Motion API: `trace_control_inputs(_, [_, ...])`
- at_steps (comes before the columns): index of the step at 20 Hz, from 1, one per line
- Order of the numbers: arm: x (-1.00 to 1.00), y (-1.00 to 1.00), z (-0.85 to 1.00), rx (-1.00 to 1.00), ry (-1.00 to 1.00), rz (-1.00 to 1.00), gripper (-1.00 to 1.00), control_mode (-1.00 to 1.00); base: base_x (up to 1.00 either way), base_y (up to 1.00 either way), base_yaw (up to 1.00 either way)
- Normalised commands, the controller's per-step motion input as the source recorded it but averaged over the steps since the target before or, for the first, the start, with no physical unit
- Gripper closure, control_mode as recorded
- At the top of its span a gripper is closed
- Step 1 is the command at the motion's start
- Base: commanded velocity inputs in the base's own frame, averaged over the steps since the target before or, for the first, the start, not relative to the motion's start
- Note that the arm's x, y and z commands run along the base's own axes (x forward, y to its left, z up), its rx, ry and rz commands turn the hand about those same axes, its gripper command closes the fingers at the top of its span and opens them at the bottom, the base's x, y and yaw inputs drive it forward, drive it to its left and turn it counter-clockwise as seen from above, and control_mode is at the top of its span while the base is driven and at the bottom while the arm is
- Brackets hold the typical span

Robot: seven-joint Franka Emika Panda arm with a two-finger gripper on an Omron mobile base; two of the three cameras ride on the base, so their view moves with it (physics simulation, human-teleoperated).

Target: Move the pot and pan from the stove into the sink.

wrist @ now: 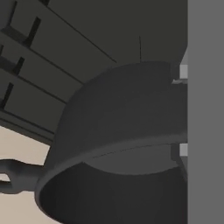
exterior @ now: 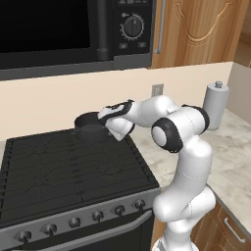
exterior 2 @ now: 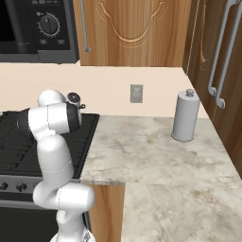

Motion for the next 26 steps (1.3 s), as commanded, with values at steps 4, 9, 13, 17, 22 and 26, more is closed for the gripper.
trace_control_inputs(4, [-0.02,-0.01,0.17,0.0,0.01,0.0,1.0,-1.0,0.0,0.0,0.0])
trace_control_inputs(9, [-0.24,-0.01,0.5,0.0,0.02,0.0,1.0,-1.0,0.0,0.0,0.0])
trace_control_inputs(13, [-0.33,-0.09,0.72,0.0,0.07,0.0,1.0,-1.0,0.0,0.0,0.0])
trace_control_inputs(17, [-0.52,-0.19,0.85,0.0,0.05,0.0,1.0,-1.0,0.0,0.0,0.0])
trace_control_inputs(22, [-0.76,-0.27,0.78,0.0,0.01,0.0,1.0,-1.0,0.0,0.0,0.0])
trace_control_inputs(26, [-0.98,-0.37,0.5,0.0,-0.05,0.03,1.0,-1.0,0.0,0.0,0.0])
